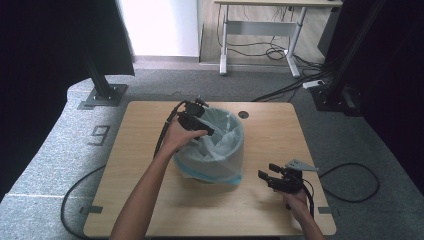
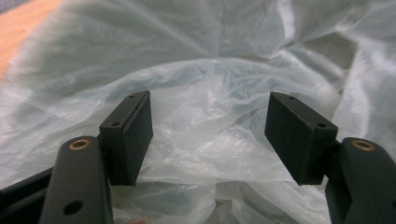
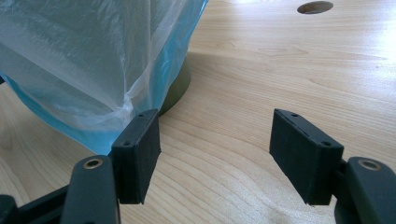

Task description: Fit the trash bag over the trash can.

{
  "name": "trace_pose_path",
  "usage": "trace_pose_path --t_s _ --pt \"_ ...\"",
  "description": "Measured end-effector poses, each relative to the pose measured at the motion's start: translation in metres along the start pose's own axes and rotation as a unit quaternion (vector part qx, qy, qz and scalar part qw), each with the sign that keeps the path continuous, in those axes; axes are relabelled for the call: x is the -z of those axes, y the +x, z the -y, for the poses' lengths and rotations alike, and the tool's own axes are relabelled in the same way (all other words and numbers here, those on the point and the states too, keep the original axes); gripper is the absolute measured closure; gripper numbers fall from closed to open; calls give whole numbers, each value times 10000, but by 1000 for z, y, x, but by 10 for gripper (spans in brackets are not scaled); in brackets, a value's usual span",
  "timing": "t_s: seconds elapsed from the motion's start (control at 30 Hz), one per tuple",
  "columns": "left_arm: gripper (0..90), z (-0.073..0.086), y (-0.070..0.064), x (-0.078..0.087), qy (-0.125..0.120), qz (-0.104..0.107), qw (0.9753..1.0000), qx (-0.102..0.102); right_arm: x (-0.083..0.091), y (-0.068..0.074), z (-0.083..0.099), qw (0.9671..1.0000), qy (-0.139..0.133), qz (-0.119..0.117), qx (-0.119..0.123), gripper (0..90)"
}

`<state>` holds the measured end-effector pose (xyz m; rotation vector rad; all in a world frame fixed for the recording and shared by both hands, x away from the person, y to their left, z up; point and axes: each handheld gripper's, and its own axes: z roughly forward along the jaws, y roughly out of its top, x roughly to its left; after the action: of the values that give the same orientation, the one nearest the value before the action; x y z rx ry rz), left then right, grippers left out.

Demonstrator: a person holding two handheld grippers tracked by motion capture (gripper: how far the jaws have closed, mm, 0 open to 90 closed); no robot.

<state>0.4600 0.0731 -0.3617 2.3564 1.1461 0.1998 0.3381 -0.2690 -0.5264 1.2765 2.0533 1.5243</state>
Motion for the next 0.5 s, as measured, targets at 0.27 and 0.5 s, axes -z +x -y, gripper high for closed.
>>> trace_pose_path --t_s 0.27,0.5 --pt "322 1 -2 -9 404 -20 9992 -73 -1 0 0 10000 31 -7 17 326" --pt "321 1 -3 -11 525 -42 9986 -109 1 -1 0 10000 -32 -38 -72 325"
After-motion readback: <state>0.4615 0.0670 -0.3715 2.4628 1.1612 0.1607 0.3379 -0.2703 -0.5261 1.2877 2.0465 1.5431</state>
